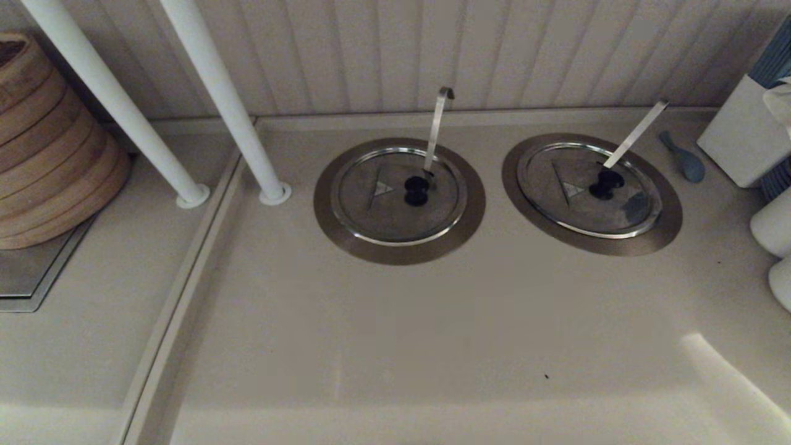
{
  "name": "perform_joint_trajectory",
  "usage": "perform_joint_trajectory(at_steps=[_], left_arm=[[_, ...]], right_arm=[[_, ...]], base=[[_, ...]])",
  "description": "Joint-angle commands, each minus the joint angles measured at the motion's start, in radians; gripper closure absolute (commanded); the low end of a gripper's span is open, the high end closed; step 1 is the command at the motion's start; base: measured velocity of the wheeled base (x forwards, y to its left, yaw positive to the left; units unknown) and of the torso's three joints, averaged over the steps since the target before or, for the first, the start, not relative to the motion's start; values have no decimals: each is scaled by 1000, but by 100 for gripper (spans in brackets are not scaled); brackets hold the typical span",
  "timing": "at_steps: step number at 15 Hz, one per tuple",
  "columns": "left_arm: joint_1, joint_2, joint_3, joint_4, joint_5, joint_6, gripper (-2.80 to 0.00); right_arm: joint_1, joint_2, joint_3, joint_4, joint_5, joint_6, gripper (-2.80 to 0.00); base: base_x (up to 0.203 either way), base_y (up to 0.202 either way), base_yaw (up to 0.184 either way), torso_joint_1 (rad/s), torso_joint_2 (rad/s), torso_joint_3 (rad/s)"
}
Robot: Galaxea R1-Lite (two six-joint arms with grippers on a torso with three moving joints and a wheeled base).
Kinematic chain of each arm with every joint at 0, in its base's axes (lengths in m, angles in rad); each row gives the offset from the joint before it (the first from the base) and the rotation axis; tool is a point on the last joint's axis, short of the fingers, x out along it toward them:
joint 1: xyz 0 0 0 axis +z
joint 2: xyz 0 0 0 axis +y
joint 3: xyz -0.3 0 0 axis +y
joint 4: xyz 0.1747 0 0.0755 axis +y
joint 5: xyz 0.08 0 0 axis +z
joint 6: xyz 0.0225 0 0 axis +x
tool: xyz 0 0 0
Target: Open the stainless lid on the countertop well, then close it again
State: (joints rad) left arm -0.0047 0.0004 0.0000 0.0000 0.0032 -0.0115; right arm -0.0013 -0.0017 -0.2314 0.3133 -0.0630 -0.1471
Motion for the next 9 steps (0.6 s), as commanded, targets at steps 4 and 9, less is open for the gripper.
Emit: perform_joint_trajectory(at_steps=[4, 9], left_arm=[[0, 1, 0, 0, 0, -1, 0], [0, 1, 0, 0, 1, -1, 0]], right_arm=[[0, 3, 156, -117, 90, 57, 0], [0, 3, 156, -116, 92, 58, 0]], base=[[0, 0, 0, 0, 0, 0], [0, 0, 0, 0, 0, 0]])
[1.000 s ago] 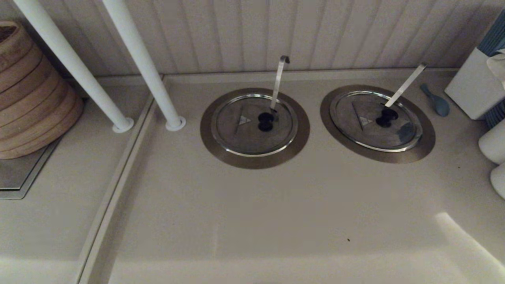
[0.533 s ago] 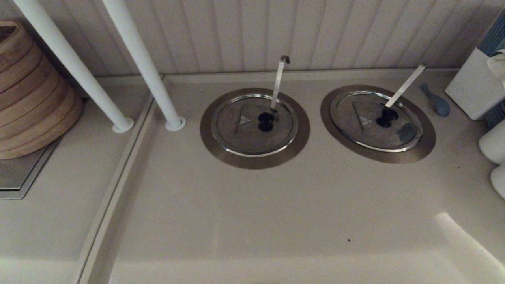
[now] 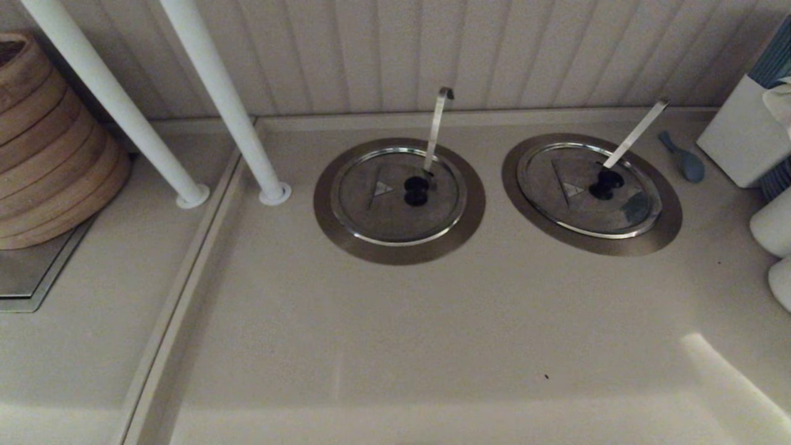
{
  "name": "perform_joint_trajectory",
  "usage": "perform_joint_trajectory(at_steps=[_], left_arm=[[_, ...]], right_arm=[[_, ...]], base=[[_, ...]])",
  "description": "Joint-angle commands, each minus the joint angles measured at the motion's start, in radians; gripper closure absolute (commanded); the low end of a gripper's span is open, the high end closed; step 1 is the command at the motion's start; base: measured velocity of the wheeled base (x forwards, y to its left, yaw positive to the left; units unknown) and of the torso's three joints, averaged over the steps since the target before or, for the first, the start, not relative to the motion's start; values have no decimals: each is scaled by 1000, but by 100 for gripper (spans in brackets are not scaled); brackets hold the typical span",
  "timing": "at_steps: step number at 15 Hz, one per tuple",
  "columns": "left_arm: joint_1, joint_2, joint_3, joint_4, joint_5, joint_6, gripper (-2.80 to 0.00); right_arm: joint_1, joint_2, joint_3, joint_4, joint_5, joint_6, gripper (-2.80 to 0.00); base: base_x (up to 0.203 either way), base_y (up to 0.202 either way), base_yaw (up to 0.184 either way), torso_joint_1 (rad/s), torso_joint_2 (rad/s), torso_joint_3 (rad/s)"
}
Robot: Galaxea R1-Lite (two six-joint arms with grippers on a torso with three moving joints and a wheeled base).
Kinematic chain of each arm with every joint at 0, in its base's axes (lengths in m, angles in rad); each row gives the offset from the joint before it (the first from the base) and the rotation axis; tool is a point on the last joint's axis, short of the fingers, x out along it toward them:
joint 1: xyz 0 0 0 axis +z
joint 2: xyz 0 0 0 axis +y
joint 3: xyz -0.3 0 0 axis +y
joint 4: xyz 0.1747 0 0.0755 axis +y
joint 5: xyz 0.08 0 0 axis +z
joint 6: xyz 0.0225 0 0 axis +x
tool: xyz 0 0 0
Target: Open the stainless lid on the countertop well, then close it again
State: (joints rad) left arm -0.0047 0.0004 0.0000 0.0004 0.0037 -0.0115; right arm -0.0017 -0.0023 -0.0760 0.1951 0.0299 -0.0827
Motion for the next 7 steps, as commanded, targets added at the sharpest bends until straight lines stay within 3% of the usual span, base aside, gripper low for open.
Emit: perform_joint_trajectory(at_steps=[1, 7], left_arm=[[1, 1, 0, 0, 1, -1, 0], [0, 1, 0, 0, 0, -1, 0]], right_arm=[[0, 4, 1, 3, -3, -14, 0], [0, 4, -1, 3, -5, 47, 0]], base=[[0, 0, 0, 0, 0, 0], [0, 0, 0, 0, 0, 0]])
